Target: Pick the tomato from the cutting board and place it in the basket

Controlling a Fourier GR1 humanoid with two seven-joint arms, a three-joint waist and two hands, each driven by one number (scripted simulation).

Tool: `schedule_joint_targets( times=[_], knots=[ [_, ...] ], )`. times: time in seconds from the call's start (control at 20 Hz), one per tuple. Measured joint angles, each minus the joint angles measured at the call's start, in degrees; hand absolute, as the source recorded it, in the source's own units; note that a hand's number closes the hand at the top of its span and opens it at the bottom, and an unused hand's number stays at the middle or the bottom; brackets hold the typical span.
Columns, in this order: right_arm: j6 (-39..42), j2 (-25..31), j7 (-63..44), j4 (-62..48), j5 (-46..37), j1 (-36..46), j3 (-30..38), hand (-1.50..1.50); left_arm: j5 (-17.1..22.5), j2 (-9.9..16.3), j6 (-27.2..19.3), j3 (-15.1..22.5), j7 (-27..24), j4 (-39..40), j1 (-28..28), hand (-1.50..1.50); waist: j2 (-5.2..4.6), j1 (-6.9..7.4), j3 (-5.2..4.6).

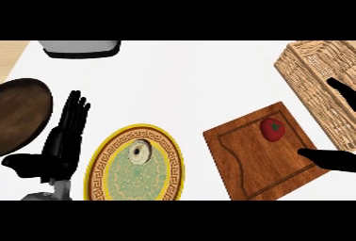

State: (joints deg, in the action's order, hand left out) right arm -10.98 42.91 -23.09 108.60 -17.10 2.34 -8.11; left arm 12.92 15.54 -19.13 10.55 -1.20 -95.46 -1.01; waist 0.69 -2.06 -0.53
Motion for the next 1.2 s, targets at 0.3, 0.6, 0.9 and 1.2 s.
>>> schedule_joint_targets(
  times=[0.3, 0.6, 0.9, 1.2],
  knots=[
    [17.16, 11.25, -17.07, 8.09, 7.67, 4.31, 2.04, -1.5, -0.15, 0.09, 0.36, -0.1, 0.82, -0.18, -1.01, 0.0, -0.26, 1.1, 0.16],
    [25.98, 11.12, -31.24, 12.43, 17.94, 12.34, 0.96, -1.5, -0.99, -0.65, 1.34, 0.6, 0.85, -0.63, -0.72, 0.0, -0.56, 2.29, 0.35],
    [28.55, 10.12, -32.88, 9.12, 17.22, 15.7, -0.69, -1.5, -0.61, -0.87, 3.13, -1.29, 0.62, 0.36, -1.16, 0.0, -0.69, 2.47, 0.43],
    [29.61, 7.18, -32.41, 6.4, 11.6, 14.35, -3.12, -1.5, -2.14, -2.41, 3.21, -1.06, 0.04, 0.2, -0.42, 0.0, -0.69, 2.34, 0.48]
  ],
)
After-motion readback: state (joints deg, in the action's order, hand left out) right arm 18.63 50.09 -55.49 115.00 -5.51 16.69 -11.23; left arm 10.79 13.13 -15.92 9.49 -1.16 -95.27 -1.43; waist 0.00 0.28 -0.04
